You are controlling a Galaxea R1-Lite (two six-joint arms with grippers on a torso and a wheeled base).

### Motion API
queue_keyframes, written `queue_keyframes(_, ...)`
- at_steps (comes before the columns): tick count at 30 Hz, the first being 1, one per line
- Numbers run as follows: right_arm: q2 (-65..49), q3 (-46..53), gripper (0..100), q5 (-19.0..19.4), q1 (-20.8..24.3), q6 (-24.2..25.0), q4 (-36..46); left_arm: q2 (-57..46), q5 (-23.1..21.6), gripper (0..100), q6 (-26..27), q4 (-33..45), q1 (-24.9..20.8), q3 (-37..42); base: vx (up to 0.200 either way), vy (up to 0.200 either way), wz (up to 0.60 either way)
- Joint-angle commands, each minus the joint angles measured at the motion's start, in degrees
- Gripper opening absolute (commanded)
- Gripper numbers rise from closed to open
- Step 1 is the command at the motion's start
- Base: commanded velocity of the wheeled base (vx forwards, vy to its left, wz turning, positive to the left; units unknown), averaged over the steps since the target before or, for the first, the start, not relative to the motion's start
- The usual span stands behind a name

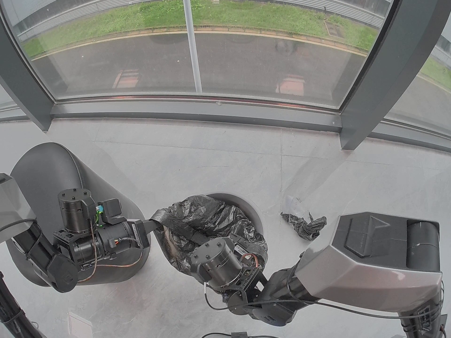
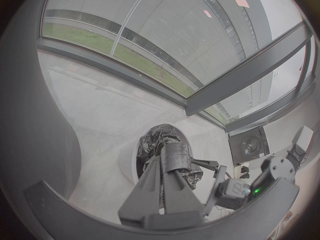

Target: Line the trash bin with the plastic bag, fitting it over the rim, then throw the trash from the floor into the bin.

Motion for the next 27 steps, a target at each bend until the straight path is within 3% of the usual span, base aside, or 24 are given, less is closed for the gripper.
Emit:
queue_keyframes(1,3.16,-2.76,100,-0.03,-2.29,-0.10,-0.11,-0.21,-0.01,0,-0.01,-0.04,0.00,0.08,0.000,0.000,0.00)
queue_keyframes(19,4.56,-3.29,100,-0.03,-3.79,-0.10,-0.20,0.05,-0.01,0,-0.01,-0.04,-0.27,-0.01,0.000,0.000,0.00)
queue_keyframes(20,4.56,-3.20,0,-0.03,-3.88,-0.01,-0.20,0.05,-0.01,0,-0.01,-0.04,-0.27,-0.01,0.000,0.000,0.00)
queue_keyframes(27,4.56,-3.29,0,-0.03,-3.88,-0.01,-0.29,0.31,-0.01,0,-0.01,-0.04,-0.27,-0.01,0.000,0.000,0.00)
